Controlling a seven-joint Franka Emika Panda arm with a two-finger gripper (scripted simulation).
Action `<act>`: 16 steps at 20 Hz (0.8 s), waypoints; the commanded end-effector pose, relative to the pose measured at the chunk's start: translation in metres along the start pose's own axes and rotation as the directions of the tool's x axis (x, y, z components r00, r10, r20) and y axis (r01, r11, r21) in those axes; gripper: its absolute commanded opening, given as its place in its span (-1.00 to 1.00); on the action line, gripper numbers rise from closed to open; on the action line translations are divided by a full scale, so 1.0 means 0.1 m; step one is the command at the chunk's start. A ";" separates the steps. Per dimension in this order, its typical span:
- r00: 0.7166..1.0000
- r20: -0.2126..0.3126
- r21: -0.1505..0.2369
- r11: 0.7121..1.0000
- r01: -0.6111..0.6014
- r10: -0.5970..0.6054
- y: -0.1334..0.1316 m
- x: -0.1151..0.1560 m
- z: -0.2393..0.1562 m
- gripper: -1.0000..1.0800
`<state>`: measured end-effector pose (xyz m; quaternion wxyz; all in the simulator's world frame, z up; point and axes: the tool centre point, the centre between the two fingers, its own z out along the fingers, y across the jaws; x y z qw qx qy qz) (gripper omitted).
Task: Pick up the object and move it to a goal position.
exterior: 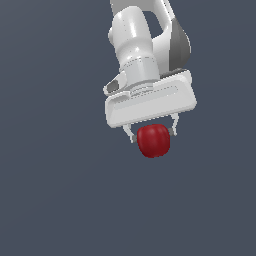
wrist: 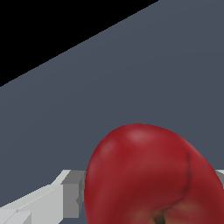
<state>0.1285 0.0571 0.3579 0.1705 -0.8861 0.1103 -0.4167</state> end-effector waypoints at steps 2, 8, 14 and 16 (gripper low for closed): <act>0.999 -0.041 0.028 1.000 0.012 -0.010 -0.09 0.15 -0.11 -1.00; 0.995 -0.098 0.070 0.997 0.029 -0.022 -0.22 0.35 -0.29 -1.00; 0.988 -0.154 0.110 0.993 0.049 -0.031 -0.33 0.53 -0.47 -1.00; 0.984 -0.173 0.124 0.991 0.056 -0.034 -0.37 0.59 -0.54 -1.00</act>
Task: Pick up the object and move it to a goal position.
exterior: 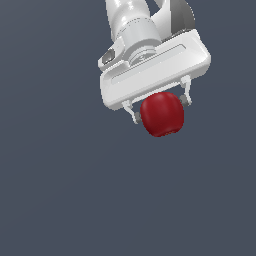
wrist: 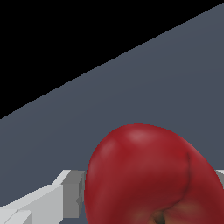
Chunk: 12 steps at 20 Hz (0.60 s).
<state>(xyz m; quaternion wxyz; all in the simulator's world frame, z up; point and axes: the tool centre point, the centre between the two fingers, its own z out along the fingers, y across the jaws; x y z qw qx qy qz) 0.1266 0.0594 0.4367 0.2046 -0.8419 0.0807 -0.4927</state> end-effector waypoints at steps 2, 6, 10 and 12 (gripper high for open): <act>0.999 -0.037 0.027 1.000 0.010 -0.009 -0.09 0.14 -0.10 -1.00; 0.997 -0.071 0.053 0.998 0.021 -0.017 -0.16 0.26 -0.20 -1.00; 0.995 -0.099 0.075 0.997 0.030 -0.022 -0.22 0.35 -0.29 -1.00; 0.994 -0.111 0.084 0.996 0.034 -0.024 -0.25 0.39 -0.33 -1.00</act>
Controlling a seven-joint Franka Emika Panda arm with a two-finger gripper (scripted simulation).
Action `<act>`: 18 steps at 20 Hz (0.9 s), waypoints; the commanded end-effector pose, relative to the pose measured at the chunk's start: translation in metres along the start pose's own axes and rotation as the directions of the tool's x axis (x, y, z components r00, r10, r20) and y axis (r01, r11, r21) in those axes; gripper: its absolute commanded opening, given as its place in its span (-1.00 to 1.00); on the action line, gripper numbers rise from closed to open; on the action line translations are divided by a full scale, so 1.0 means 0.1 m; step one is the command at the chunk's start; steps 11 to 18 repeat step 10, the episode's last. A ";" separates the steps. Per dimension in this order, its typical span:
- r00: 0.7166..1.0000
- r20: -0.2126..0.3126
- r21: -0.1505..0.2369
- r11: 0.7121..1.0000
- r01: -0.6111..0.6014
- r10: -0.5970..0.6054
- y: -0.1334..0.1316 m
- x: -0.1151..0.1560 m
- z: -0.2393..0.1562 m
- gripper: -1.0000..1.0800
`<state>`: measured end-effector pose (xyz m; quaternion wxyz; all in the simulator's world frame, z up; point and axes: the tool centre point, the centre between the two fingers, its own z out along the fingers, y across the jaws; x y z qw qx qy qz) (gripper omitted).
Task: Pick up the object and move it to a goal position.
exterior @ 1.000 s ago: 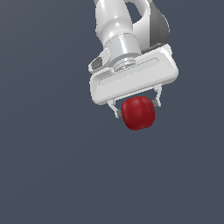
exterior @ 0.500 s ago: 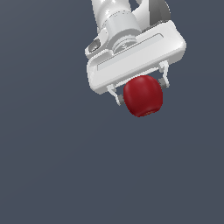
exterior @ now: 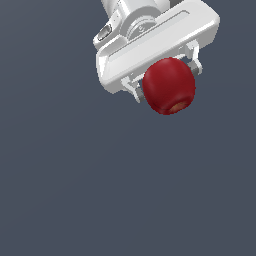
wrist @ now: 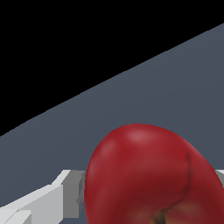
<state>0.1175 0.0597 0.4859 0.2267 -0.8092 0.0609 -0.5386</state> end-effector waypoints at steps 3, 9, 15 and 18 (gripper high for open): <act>1.000 -0.025 0.020 1.000 0.007 -0.007 -0.06 0.09 -0.06 -1.00; 0.999 -0.036 0.030 0.999 0.011 -0.010 -0.09 0.12 -0.09 -1.00; 0.999 -0.036 0.030 0.999 0.011 -0.010 -0.09 0.12 -0.09 -1.00; 0.999 -0.036 0.030 0.999 0.011 -0.010 -0.09 0.12 -0.09 -1.00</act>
